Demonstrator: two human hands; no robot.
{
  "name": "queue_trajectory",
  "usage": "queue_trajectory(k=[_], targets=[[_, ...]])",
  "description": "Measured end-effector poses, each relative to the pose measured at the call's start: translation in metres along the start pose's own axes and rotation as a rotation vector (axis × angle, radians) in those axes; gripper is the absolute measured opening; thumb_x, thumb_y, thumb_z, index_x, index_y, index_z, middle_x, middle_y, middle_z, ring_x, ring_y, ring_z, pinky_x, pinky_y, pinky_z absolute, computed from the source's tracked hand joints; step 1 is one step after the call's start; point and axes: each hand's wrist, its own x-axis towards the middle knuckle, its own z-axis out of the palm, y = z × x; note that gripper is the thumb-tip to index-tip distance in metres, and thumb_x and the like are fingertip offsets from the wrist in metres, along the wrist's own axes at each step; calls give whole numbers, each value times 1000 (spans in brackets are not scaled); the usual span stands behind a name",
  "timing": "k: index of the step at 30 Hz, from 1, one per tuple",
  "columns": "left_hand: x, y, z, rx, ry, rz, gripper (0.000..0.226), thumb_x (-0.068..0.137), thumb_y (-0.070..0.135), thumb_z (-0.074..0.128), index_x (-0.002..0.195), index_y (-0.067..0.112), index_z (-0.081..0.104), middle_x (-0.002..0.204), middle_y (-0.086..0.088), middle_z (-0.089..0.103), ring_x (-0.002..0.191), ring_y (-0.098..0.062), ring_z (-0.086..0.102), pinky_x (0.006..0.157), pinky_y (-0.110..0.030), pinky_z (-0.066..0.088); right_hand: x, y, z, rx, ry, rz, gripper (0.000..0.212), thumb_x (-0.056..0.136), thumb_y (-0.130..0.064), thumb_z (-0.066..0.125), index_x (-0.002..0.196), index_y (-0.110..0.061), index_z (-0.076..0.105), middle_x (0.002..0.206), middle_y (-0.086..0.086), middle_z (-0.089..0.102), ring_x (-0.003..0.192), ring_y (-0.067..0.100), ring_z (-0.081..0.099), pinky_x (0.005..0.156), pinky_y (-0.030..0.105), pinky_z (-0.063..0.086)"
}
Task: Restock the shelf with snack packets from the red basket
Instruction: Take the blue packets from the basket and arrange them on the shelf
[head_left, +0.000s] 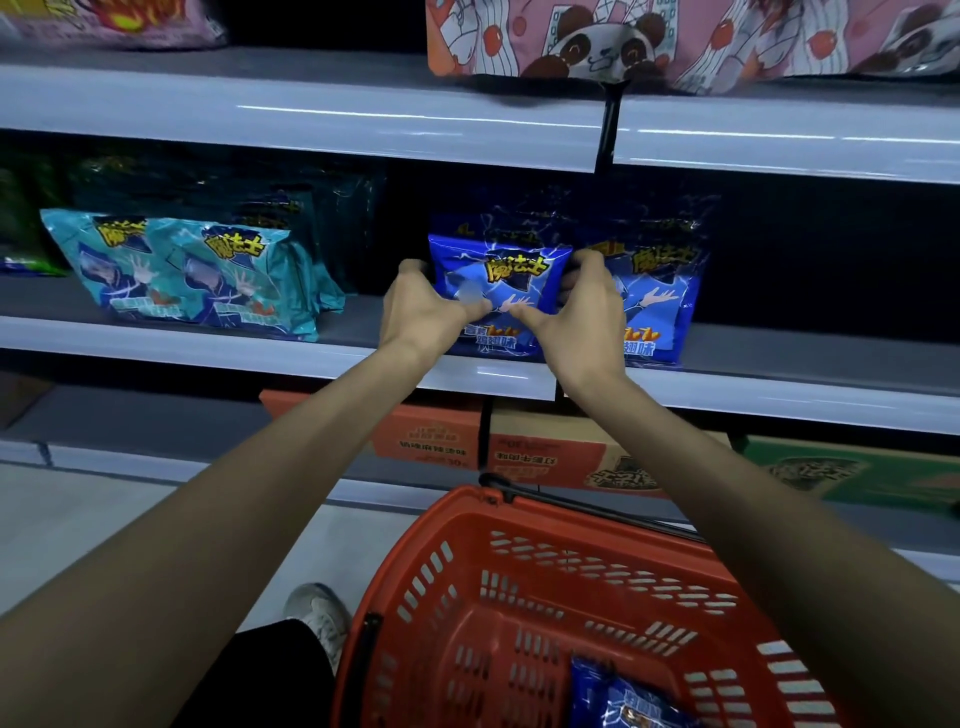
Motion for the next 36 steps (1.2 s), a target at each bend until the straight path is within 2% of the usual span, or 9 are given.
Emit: queue_trajectory(k=[7,12,15,18,21,24,28,33,36], targets=[[-44,-13,-14,-51,101,-37,80,84,42,84,148,16,44,139,-8,53,120,-23,57,92,-33,47,-26,3,-39,54,51,76,66,80,-33,89,133,-20,53,124,3,57,103,16,54,89,37,50],[-86,-12,-18,-158,112,-80,57,88,40,81,134,19,56,125,-3,62,100,-15,64,78,-27,47,-59,8,-74,211,-11,195,48,83,-30,86,123,-21,61,121,3,61,106,17,60,89,40,54],[-112,-3,-17,-265,9,-107,42,91,36,79,127,21,62,119,1,68,93,-4,64,76,-22,49,-79,12,-94,261,-62,260,39,82,-28,87,115,-21,67,112,-1,64,104,20,64,87,40,55],[-138,4,-9,-311,-167,-102,35,91,36,78,122,24,67,114,0,74,106,-15,71,91,-29,54,-96,20,-112,253,-95,284,34,81,-28,88,109,-22,70,103,-5,65,99,19,67,75,29,51],[-160,13,3,-335,-276,-99,33,93,31,76,123,18,69,111,-4,76,103,-15,74,82,-18,53,-113,30,-129,249,-130,289,32,82,-26,87,108,-21,70,101,3,69,89,21,69,69,26,53],[-176,16,16,-337,-377,-107,29,93,30,77,119,18,71,109,-2,78,102,-16,76,96,-38,60,-135,43,-141,251,-181,271,30,84,-21,86,108,-18,69,92,5,68,76,12,67,69,23,57],[-189,13,26,-278,-502,-78,21,97,28,73,116,21,72,107,0,79,100,-15,76,97,-39,61,-175,82,-139,183,-248,272,16,87,-15,82,97,-16,69,77,-1,68,67,-2,61,65,9,48],[-194,8,31,-209,-575,-41,18,101,27,66,117,22,72,102,1,80,96,-12,77,87,-30,58,-231,165,-110,-172,-627,348,10,91,-21,73,82,-25,71,83,-9,75,78,5,69,75,27,55],[-195,6,35,-179,-603,-40,20,102,30,64,119,22,71,103,1,80,97,-13,77,91,-37,59,-260,216,-90,-439,-960,426,16,94,-32,70,102,-19,76,102,1,77,95,18,73,86,32,58]])
